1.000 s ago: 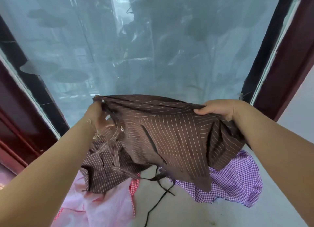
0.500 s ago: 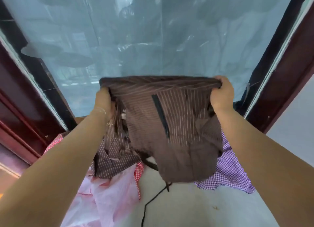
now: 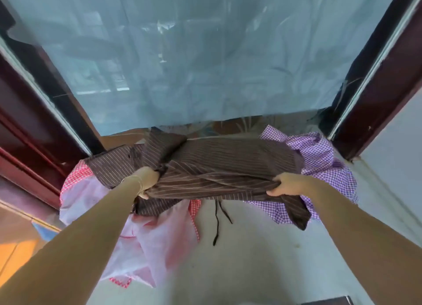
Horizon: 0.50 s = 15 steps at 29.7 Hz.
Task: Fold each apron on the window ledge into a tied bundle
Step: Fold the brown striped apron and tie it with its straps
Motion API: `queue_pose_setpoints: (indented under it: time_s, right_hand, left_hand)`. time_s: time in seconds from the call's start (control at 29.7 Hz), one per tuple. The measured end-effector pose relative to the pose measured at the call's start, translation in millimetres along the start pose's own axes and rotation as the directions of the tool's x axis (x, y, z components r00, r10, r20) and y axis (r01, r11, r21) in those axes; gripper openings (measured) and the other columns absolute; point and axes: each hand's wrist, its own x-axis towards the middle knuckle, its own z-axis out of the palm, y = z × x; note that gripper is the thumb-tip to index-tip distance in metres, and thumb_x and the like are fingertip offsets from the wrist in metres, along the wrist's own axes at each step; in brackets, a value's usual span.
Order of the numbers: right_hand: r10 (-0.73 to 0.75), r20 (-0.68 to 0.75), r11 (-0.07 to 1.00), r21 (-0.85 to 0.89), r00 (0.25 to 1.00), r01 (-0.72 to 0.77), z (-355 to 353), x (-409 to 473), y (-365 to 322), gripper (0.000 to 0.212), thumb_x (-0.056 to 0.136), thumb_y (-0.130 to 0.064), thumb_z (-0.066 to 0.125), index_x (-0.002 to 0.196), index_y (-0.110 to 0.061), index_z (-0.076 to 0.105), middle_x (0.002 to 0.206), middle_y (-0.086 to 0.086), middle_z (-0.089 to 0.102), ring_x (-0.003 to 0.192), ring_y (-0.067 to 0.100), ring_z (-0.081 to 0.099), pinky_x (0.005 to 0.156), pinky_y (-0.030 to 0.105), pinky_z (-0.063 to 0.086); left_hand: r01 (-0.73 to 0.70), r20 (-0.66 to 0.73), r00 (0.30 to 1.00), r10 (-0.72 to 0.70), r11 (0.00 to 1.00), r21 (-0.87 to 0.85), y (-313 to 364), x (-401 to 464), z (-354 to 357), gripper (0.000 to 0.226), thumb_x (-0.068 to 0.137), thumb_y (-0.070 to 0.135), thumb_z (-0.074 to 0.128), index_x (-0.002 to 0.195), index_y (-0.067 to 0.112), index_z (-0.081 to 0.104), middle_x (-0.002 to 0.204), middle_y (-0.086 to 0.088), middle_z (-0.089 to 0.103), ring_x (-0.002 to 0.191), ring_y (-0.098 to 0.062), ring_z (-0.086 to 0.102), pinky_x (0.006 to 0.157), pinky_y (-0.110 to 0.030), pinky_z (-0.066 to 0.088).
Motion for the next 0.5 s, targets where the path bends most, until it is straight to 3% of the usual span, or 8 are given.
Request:
queue_pose_setpoints:
  time_s: [0.07,0.17,0.27,0.3,0.37,0.4,0.44,0.5]
  right_hand:
    - [0.078,0.091,0.996,-0.044,0.993,-0.074,40,7,11,0.027,0.082,-0.050,0.067,0.099,-0.029,0.069,0.100,-0.002,0.068,0.092,0.016,0.064,0.092,0.032,0.048]
    - [0.165,0.206,0.985,-0.083,0.965,-0.151,78,13,25,0.045,0.076,-0.057,0.069,0.108,-0.025,0.069,0.106,-0.001,0.067,0.098,0.017,0.062,0.097,0.033,0.046]
    - [0.212,0.275,0.977,-0.076,0.938,-0.199,90,17,36,0.060,0.068,-0.067,0.069,0.114,-0.029,0.064,0.114,-0.004,0.063,0.103,0.017,0.060,0.100,0.037,0.046]
    - [0.229,0.277,0.973,-0.086,0.933,-0.213,91,19,41,0.065,0.068,-0.070,0.067,0.118,-0.029,0.061,0.119,-0.005,0.061,0.106,0.017,0.058,0.101,0.038,0.045]
    - [0.245,0.269,0.969,-0.103,0.932,-0.225,91,25,50,0.074,0.070,-0.075,0.061,0.128,-0.029,0.055,0.129,-0.004,0.056,0.116,0.020,0.055,0.103,0.038,0.043]
    - [0.243,0.272,0.970,-0.103,0.931,-0.223,90,26,53,0.076,0.071,-0.076,0.059,0.130,-0.028,0.053,0.132,-0.003,0.055,0.119,0.022,0.053,0.103,0.037,0.043]
    - [0.240,0.278,0.971,-0.091,0.930,-0.223,88,28,56,0.077,0.071,-0.077,0.058,0.131,-0.028,0.053,0.133,-0.002,0.055,0.120,0.022,0.053,0.103,0.037,0.044]
    - [0.239,0.291,0.971,-0.060,0.926,-0.232,83,33,64,0.080,0.069,-0.080,0.055,0.128,-0.027,0.055,0.134,-0.001,0.055,0.119,0.023,0.054,0.102,0.037,0.044]
  left_hand:
    - [0.055,0.202,0.975,-0.092,0.982,0.183,-27,4,25,0.027,0.099,0.015,0.036,0.112,-0.003,0.052,0.117,-0.024,0.055,0.091,-0.045,0.066,0.070,-0.051,0.058]
    - [0.126,0.403,0.887,-0.227,0.957,0.260,-54,17,51,0.029,0.098,0.015,0.034,0.115,-0.002,0.051,0.106,-0.021,0.057,0.075,-0.034,0.065,0.051,-0.039,0.058]
    - [0.207,0.591,0.736,-0.329,0.941,0.267,-73,32,61,0.020,0.094,0.010,0.042,0.101,-0.002,0.058,0.080,-0.013,0.066,0.077,-0.027,0.063,0.069,-0.031,0.056]
    - [0.208,0.606,0.725,-0.328,0.942,0.262,-76,38,63,0.020,0.094,0.008,0.045,0.099,-0.003,0.060,0.079,-0.012,0.068,0.078,-0.026,0.065,0.070,-0.029,0.053]
    - [0.177,0.570,0.765,-0.299,0.949,0.260,-73,47,66,0.020,0.096,0.009,0.044,0.094,0.002,0.063,0.073,-0.005,0.067,0.058,-0.015,0.059,0.051,-0.019,0.043]
    - [0.143,0.557,0.787,-0.267,0.956,0.257,-69,49,66,0.018,0.096,0.009,0.044,0.092,0.006,0.061,0.067,-0.001,0.060,0.049,-0.010,0.048,0.042,-0.016,0.032]
    - [0.123,0.564,0.793,-0.231,0.967,0.223,-66,51,65,0.012,0.095,0.007,0.046,0.092,0.008,0.058,0.064,0.001,0.051,0.046,-0.008,0.037,0.039,-0.016,0.023]
    - [0.150,0.616,0.771,-0.159,0.986,0.068,-58,61,65,0.010,0.090,0.004,0.057,0.100,0.008,0.056,0.068,0.000,0.044,0.053,-0.008,0.029,0.043,-0.017,0.019]
